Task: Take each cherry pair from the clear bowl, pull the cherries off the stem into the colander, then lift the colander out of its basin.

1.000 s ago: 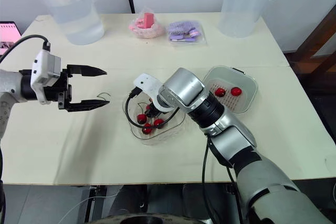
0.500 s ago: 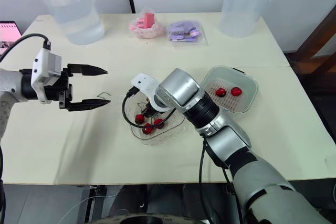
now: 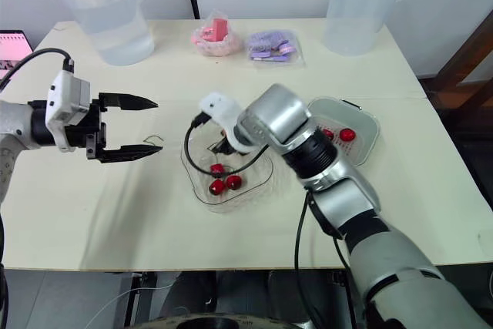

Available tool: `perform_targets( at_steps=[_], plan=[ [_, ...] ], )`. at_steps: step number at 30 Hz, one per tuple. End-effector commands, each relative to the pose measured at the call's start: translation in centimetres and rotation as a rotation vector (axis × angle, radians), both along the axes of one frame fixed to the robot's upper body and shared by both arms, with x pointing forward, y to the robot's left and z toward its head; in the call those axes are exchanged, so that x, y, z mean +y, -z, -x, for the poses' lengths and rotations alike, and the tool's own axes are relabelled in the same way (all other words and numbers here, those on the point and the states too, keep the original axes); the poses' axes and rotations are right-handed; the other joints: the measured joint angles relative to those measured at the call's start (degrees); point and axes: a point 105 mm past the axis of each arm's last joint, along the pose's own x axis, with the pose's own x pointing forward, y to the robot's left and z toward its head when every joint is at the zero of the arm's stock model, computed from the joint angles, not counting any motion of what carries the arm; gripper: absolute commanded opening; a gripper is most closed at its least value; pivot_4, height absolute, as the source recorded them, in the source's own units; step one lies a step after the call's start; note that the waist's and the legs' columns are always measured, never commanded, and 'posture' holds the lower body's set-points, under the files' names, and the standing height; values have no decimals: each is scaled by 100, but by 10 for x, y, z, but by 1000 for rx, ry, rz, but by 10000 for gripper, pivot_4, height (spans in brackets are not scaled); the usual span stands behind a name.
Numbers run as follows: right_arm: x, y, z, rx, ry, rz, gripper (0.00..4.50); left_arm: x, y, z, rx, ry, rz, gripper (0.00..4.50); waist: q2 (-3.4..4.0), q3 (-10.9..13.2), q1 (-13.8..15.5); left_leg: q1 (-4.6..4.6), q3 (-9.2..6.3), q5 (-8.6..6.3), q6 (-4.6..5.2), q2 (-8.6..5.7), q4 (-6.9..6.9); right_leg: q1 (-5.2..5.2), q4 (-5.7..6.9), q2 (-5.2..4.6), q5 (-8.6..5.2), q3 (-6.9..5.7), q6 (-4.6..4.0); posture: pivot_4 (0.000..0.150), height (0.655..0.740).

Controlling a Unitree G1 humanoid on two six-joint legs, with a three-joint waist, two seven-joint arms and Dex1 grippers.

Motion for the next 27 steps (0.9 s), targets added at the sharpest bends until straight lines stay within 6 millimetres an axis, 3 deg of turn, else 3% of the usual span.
perform_targets(
  at_steps=[1, 9, 13, 20, 27],
  plan=[
    [-6, -43, 11, -109, -87, -75, 6031, 2, -23, -1, -46, -12, 63, 45000, 0, 0, 2, 0, -1, 0, 0, 0, -1, 1, -2, 0, 0, -1, 0, 1500, 7367],
    [-27, -94, 30, -372, -175, -197, 6031, -10, -56, -7, -39, 15, 243, 45000, -2, 0, -2, -1, -2, -1, 1, 0, -5, -1, -3, 1, -1, 0, 1, 1500, 7367],
    [-37, -112, 20, -599, -127, -256, 6031, -20, -70, -10, -48, 39, 307, 45000, -3, -1, 0, -1, -2, -1, 1, 0, 1, 3, -4, 0, 0, -1, 1, 1500, 7367],
    [-44, -128, 2, -969, -22, -235, 6031, -36, -93, -20, -81, 71, 386, 45000, -3, -1, 5, -1, -1, 0, 0, -1, 5, 3, -1, 0, 0, 1, 2, 1500, 7367],
    [-38, -131, 5, -1181, -4, -223, 6031, -46, -101, -37, -110, 38, 404, 45000, -3, 0, 10, -1, 0, 1, -1, -2, 4, 1, 0, 1, 0, 2, 2, 1500, 7367]
  ],
)
